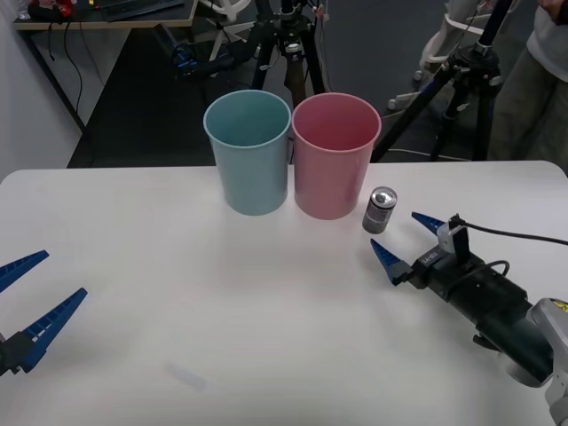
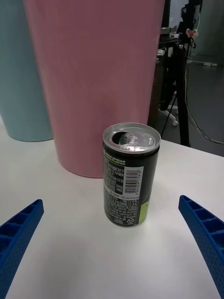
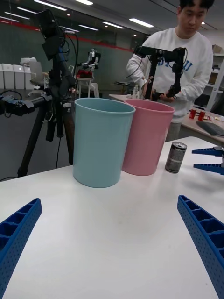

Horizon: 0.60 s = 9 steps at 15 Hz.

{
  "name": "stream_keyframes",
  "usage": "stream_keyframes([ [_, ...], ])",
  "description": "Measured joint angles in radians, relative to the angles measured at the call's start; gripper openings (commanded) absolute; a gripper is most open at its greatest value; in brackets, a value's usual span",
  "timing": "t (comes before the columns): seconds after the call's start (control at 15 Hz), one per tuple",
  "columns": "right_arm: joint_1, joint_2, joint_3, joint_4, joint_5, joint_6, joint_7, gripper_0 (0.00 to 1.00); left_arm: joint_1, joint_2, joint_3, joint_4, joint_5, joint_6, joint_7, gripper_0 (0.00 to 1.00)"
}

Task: Grasp the object on the table and drop it into the matching bin: aluminum can to the light blue bin, PET bottle to the pink bin.

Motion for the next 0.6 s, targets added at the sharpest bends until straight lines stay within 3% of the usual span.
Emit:
stream_keyframes([
  [0.6,-0.088,0.001,-0.008,0.098,-0.001,0.030,0.008,1.00,0.000,0.000,0.000,0.000,0.000,0.000,0.000,1.00],
])
